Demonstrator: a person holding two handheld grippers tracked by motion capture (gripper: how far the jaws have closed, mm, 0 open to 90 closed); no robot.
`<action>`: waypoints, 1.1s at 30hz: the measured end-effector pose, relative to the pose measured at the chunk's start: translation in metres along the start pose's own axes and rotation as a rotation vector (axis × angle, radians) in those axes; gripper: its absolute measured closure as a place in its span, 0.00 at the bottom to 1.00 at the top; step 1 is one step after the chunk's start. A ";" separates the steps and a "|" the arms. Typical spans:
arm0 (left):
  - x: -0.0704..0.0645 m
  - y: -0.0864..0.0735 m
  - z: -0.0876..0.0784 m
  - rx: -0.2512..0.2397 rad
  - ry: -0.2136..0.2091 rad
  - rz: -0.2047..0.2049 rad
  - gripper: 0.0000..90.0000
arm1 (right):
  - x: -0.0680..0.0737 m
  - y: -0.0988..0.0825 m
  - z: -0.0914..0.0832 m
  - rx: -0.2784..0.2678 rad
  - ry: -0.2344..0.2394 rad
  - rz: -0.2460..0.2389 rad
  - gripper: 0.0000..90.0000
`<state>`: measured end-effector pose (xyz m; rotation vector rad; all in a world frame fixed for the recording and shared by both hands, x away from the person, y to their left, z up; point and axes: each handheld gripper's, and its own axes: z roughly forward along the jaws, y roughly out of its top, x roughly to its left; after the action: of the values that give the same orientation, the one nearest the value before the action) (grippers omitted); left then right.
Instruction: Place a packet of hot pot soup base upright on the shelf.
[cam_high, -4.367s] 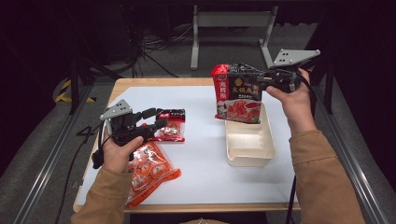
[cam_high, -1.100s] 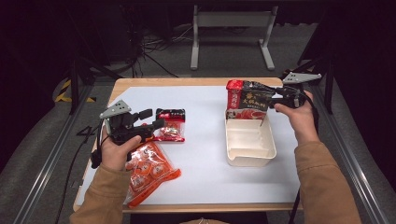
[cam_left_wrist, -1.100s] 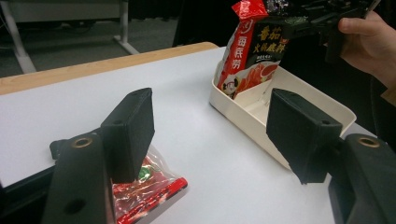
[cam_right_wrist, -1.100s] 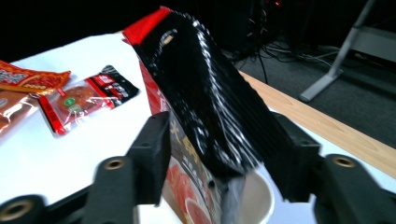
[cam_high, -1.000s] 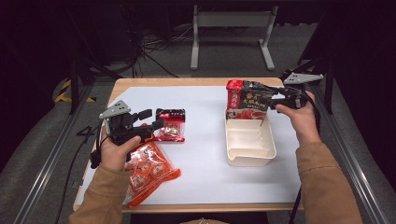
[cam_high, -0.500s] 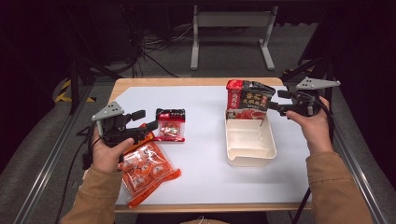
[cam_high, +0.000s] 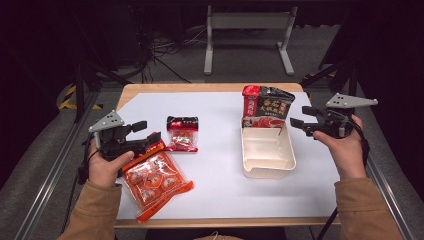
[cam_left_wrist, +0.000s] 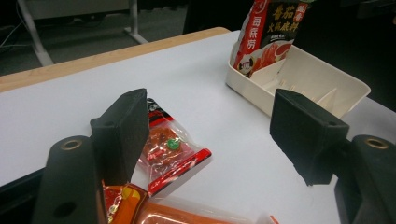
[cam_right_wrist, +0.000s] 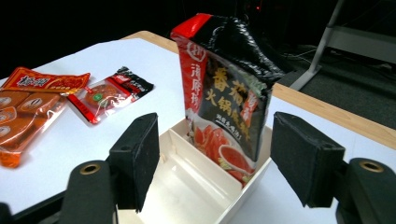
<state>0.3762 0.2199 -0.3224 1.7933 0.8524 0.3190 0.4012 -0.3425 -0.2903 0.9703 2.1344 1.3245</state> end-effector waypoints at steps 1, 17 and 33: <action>0.001 0.000 -0.001 -0.001 0.002 0.002 0.33 | 0.002 -0.002 -0.001 -0.005 0.008 0.000 0.37; 0.017 -0.003 -0.016 0.032 0.055 0.000 0.32 | 0.022 -0.032 -0.001 -0.025 0.038 0.037 0.36; 0.035 -0.018 -0.030 0.049 0.120 -0.005 0.32 | 0.020 -0.045 0.009 0.009 0.027 0.033 0.36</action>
<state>0.3760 0.2680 -0.3337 1.8312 0.9557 0.4087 0.3794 -0.3356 -0.3348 1.0012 2.1549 1.3523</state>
